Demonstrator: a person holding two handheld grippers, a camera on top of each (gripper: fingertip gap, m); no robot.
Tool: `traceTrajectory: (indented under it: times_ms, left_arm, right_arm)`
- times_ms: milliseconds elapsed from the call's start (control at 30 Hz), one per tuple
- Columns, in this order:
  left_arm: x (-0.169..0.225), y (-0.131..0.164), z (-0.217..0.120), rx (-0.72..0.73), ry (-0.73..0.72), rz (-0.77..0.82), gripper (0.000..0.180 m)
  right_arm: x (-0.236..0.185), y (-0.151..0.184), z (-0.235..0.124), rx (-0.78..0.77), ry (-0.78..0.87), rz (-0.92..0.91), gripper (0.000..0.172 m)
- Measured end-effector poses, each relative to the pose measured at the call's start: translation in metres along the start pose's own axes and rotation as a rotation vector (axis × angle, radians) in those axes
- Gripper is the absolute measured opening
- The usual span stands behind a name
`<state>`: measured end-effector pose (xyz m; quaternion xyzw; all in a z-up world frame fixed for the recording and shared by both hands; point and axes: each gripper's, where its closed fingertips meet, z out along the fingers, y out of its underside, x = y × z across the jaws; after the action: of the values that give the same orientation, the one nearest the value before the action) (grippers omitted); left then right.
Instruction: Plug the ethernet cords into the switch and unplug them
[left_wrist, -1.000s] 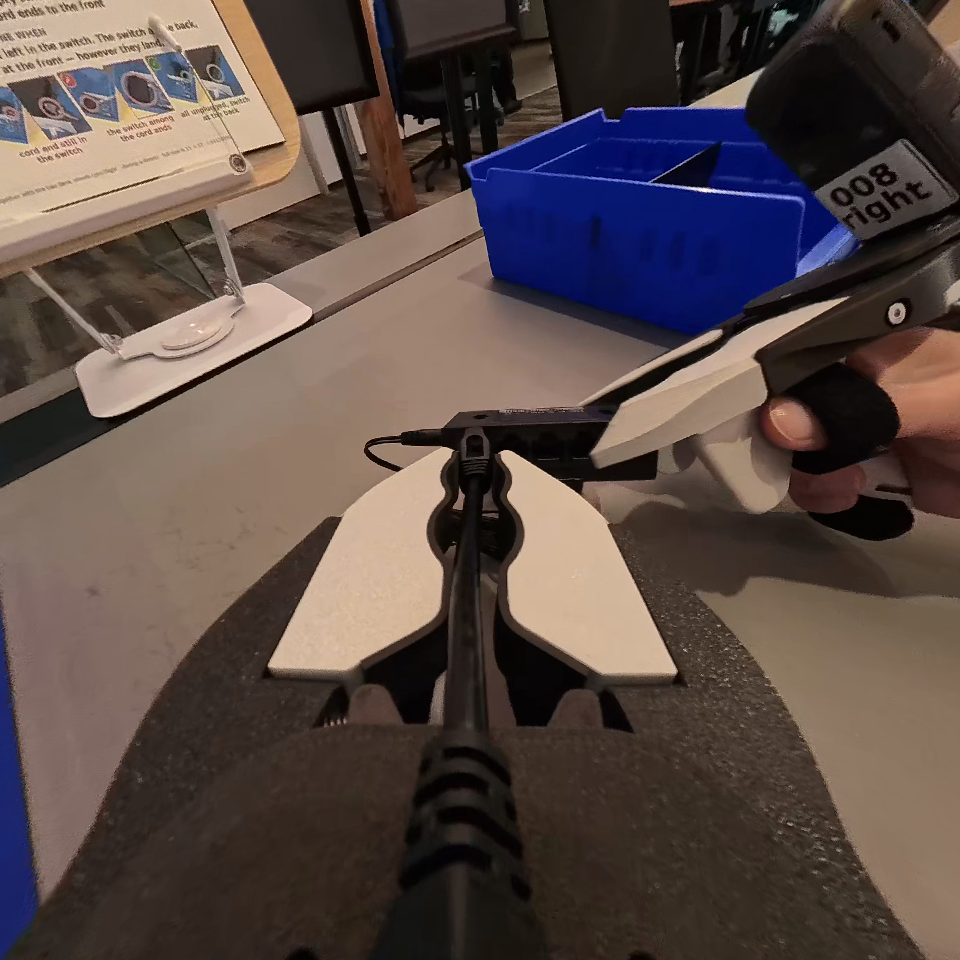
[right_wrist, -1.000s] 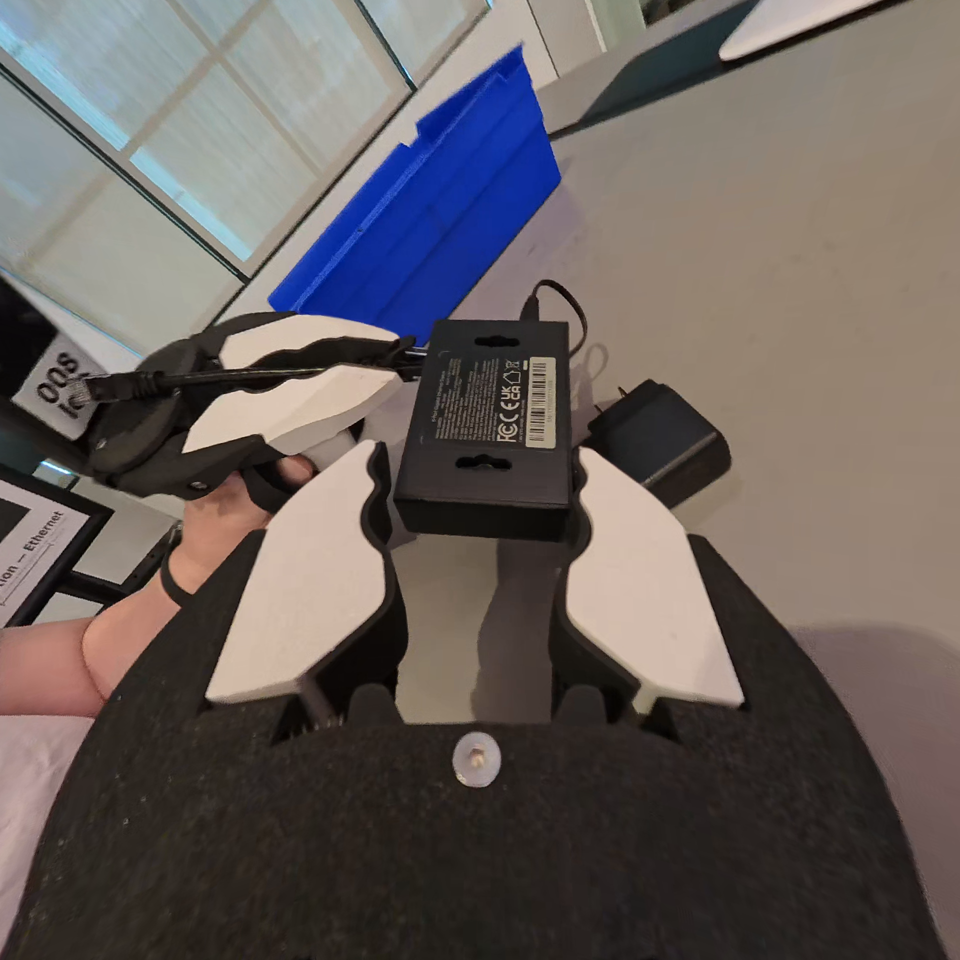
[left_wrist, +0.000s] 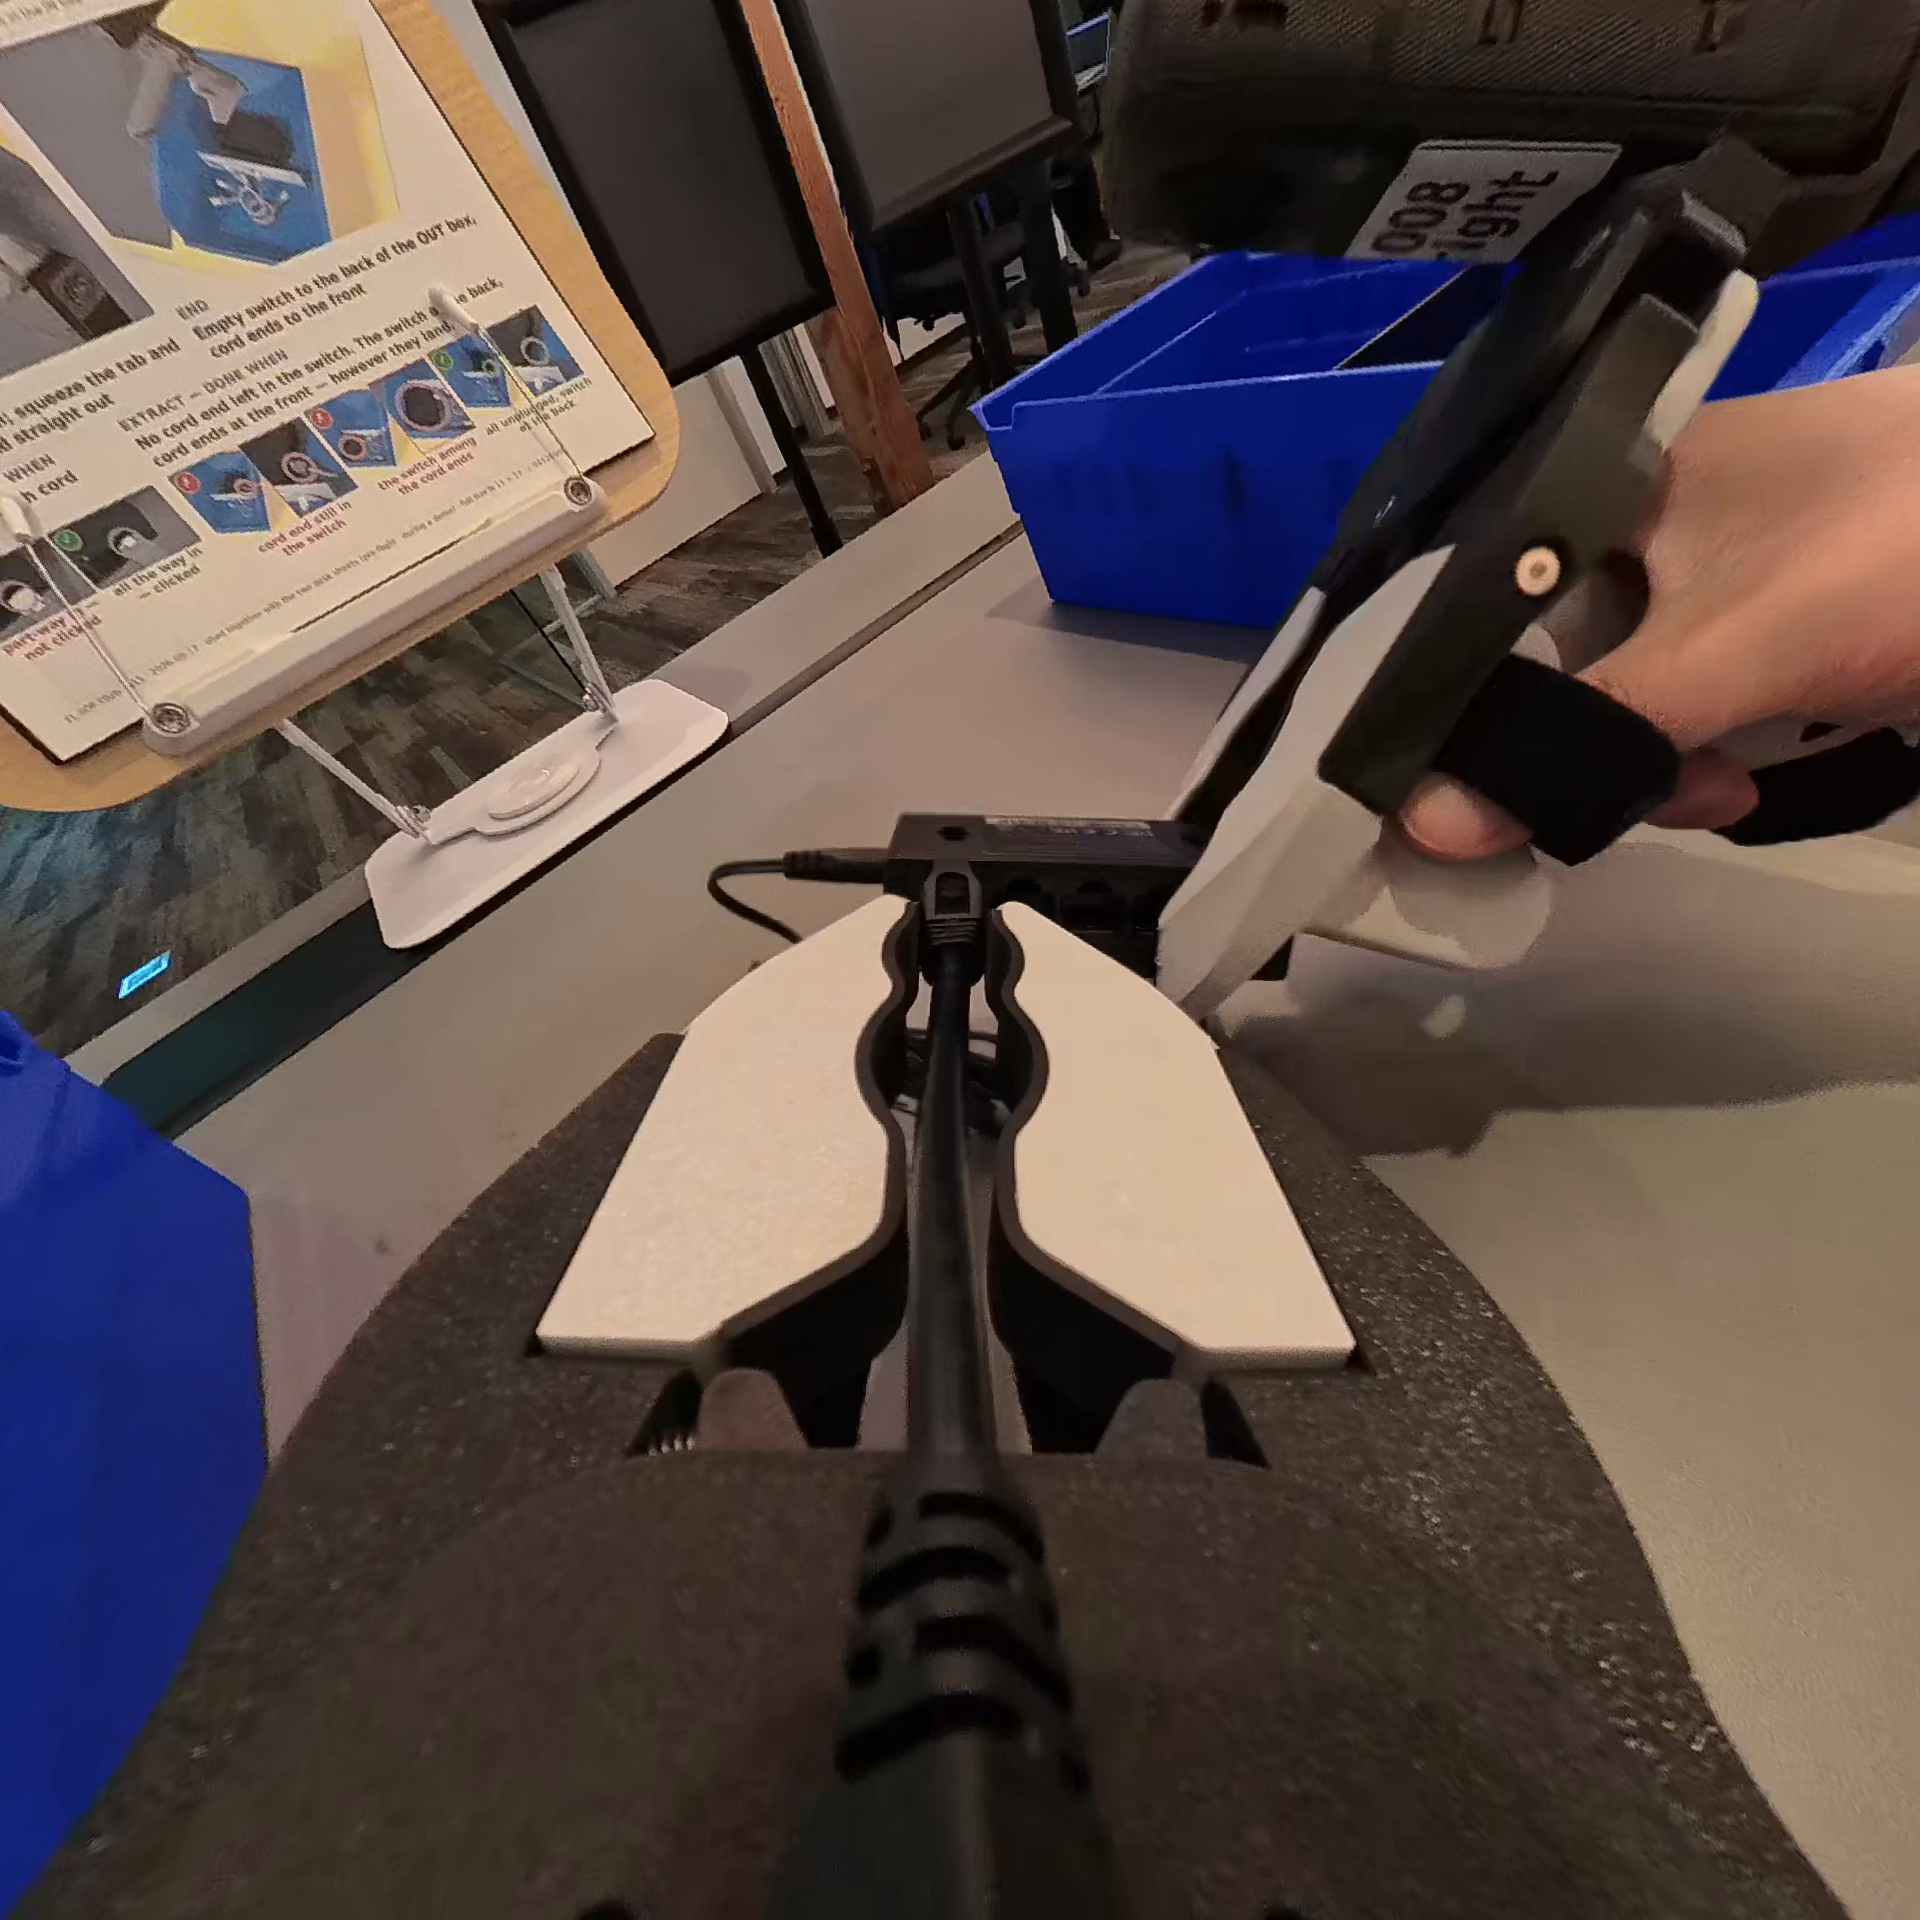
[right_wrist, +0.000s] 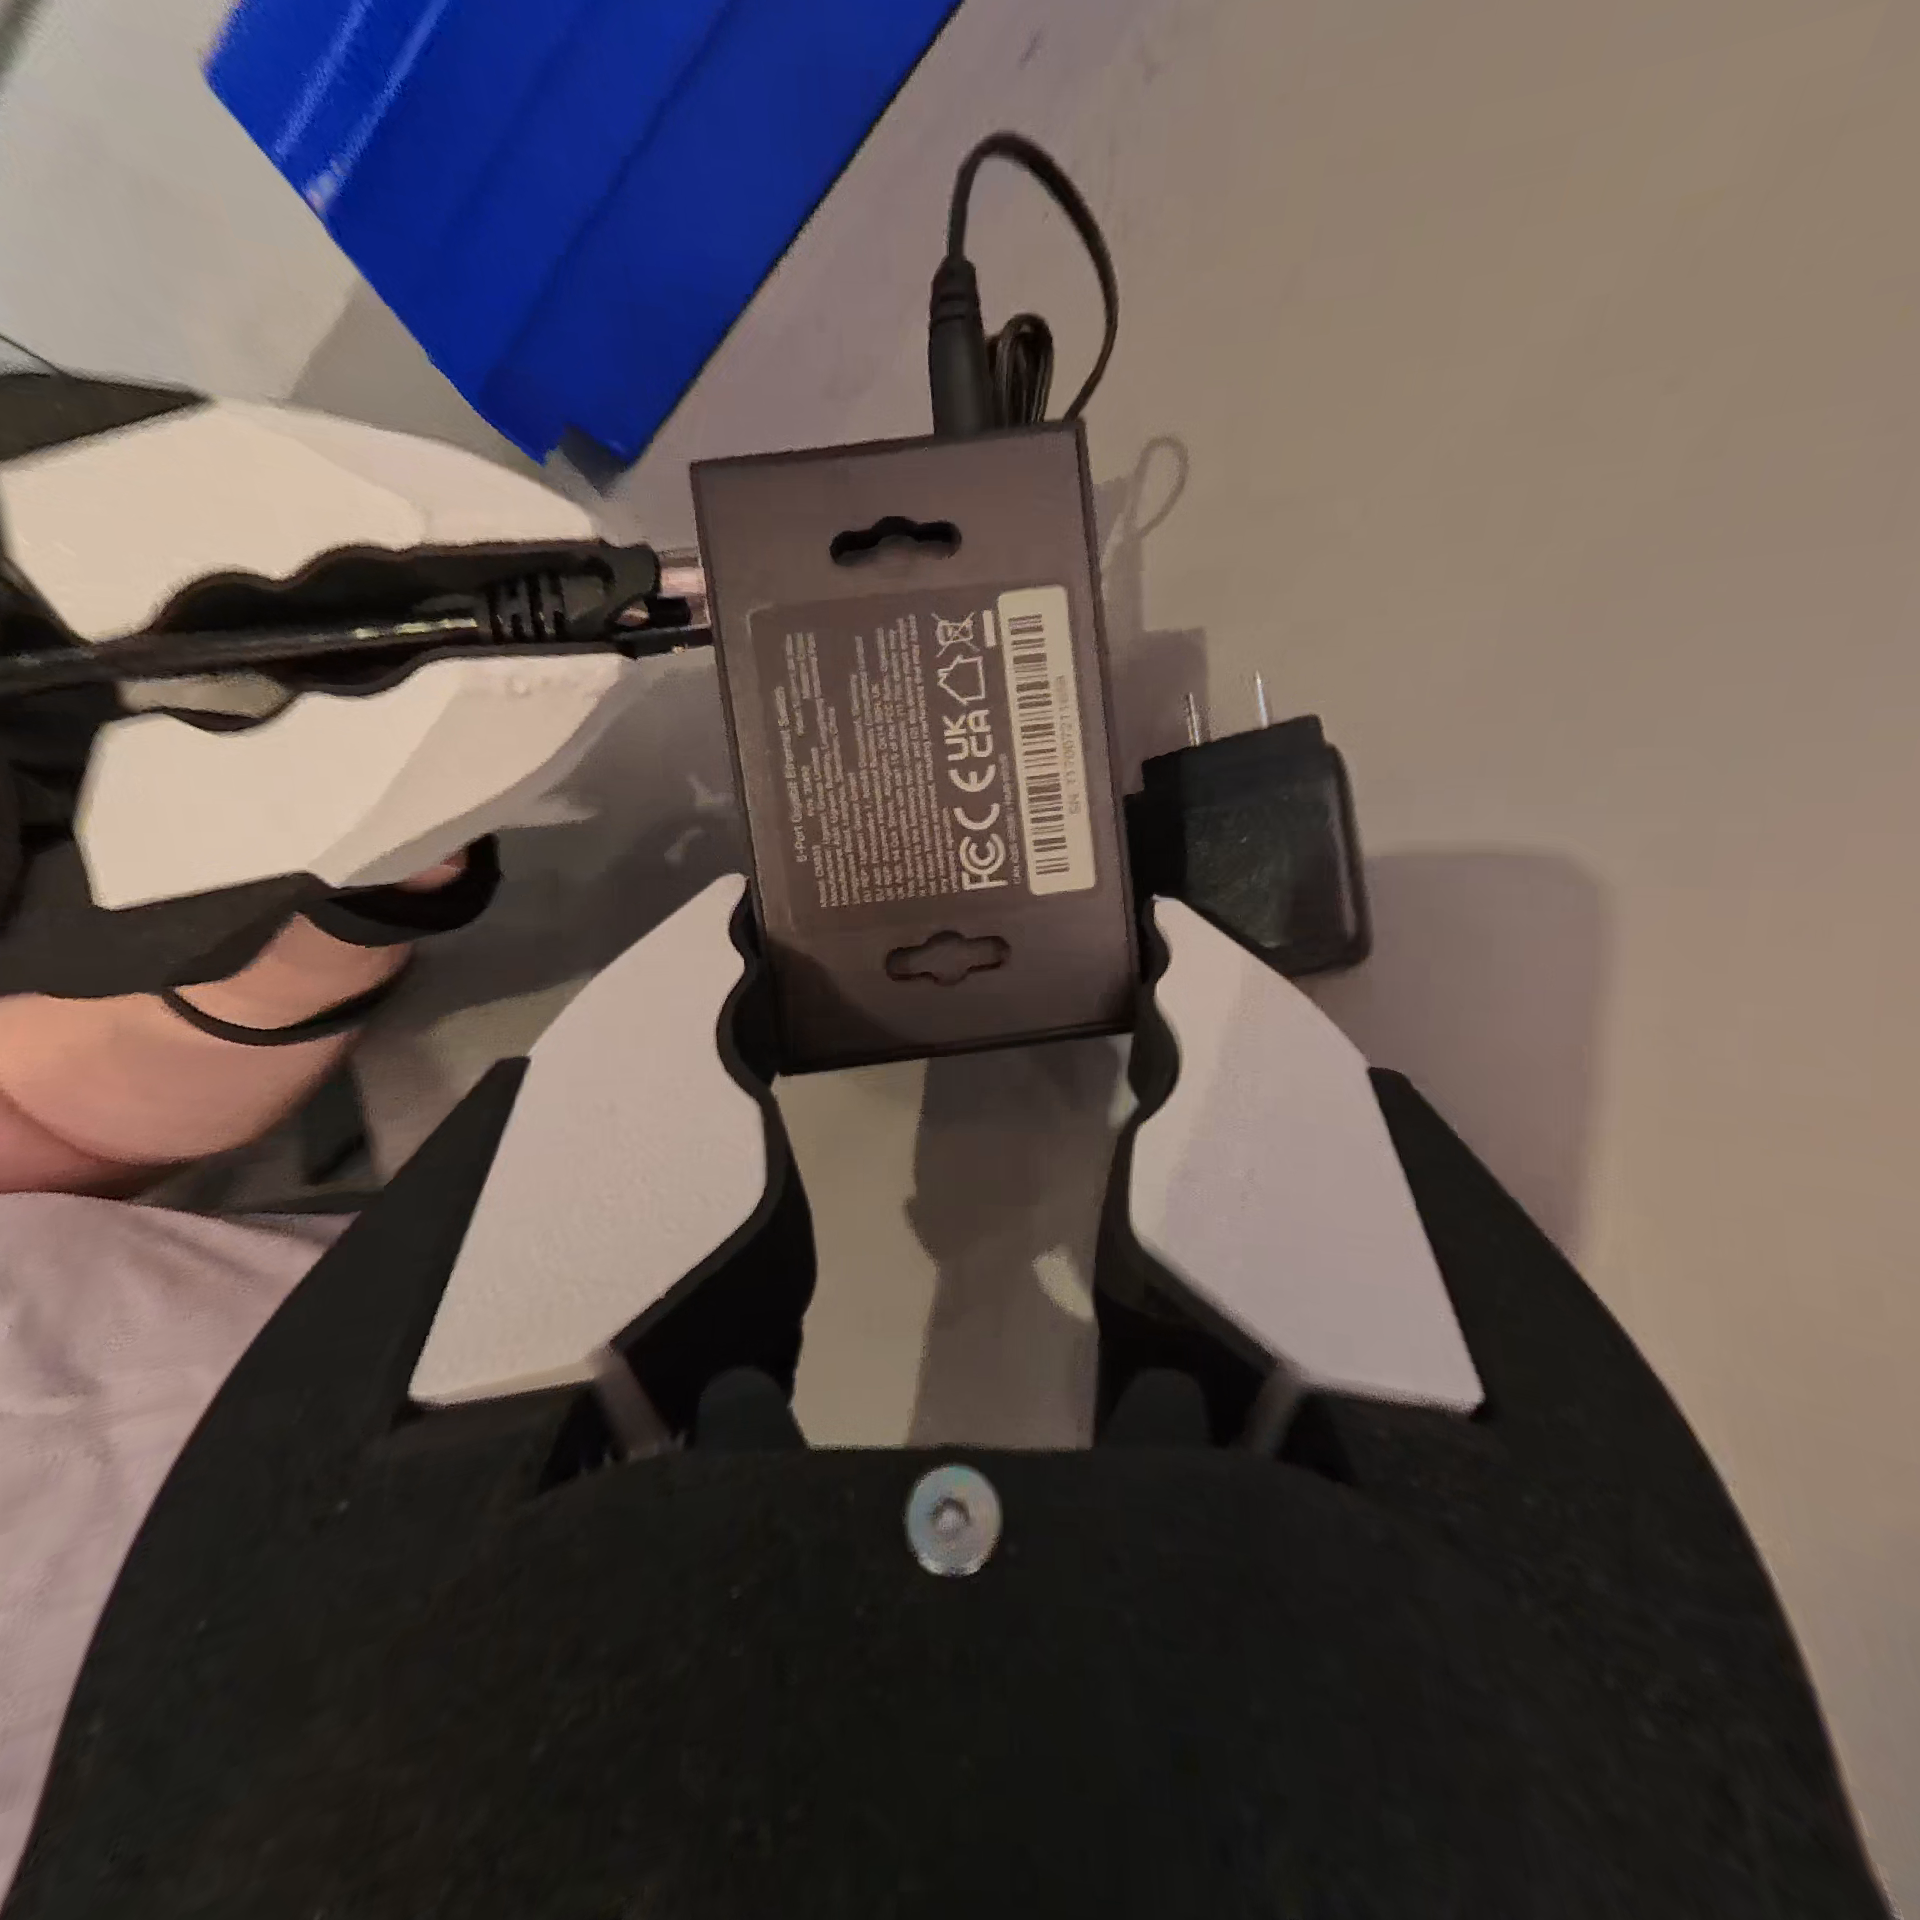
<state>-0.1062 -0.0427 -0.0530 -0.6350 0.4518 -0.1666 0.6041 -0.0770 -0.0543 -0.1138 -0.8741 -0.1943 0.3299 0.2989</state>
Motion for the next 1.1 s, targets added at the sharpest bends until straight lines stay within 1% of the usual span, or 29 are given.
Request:
traceTrajectory:
  times_ms: [100, 233, 333, 400, 500, 600, 667, 800, 900, 967, 1100]
  left_arm:
    - [-0.001, -0.003, -0.004, 0.024, -0.011, 0.024, 0.011]
    - [-0.003, -0.012, -0.008, 0.067, -0.012, 0.033, 0.011]
    - [-0.002, -0.017, -0.010, 0.098, 0.017, 0.030, 0.011]
    - [0.000, -0.020, -0.012, 0.111, 0.051, 0.023, 0.011]
    - [-0.001, -0.015, -0.010, 0.076, 0.065, 0.000, 0.011]
    - [-0.001, -0.011, -0.008, 0.073, 0.063, -0.017, 0.011]
    - [-0.004, -0.008, -0.008, 0.063, 0.060, -0.024, 0.011]
    - [-0.005, -0.003, -0.007, 0.056, 0.065, -0.034, 0.011]
    - [-0.003, -0.003, -0.007, 0.050, 0.063, 0.002, 0.011]
    - [-0.003, -0.001, -0.006, 0.041, 0.060, 0.021, 0.011]
    - [-0.005, -0.005, -0.008, 0.059, 0.063, 0.002, 0.011]
  right_arm:
    - [0.001, -0.007, -0.004, 0.046, 0.065, -0.102, 0.065]
    - [-0.004, -0.022, -0.017, 0.163, 0.075, -0.137, 0.064]
    - [-0.008, -0.020, -0.019, 0.170, 0.069, -0.130, 0.064]
    - [-0.012, -0.016, -0.019, 0.168, 0.017, -0.093, 0.064]
    - [-0.014, -0.017, -0.021, 0.216, -0.021, -0.064, 0.063]
    - [-0.011, -0.014, -0.016, 0.208, 0.031, -0.128, 0.063]
    - [-0.013, -0.013, -0.014, 0.220, 0.030, -0.148, 0.063]
    - [-0.014, -0.014, -0.009, 0.263, -0.031, -0.073, 0.063]
    - [-0.015, -0.005, -0.002, 0.227, -0.070, -0.055, 0.064]
    - [-0.020, -0.001, 0.001, 0.215, -0.123, -0.041, 0.069]
    - [-0.029, -0.010, -0.010, 0.299, -0.285, 0.056, 0.074]
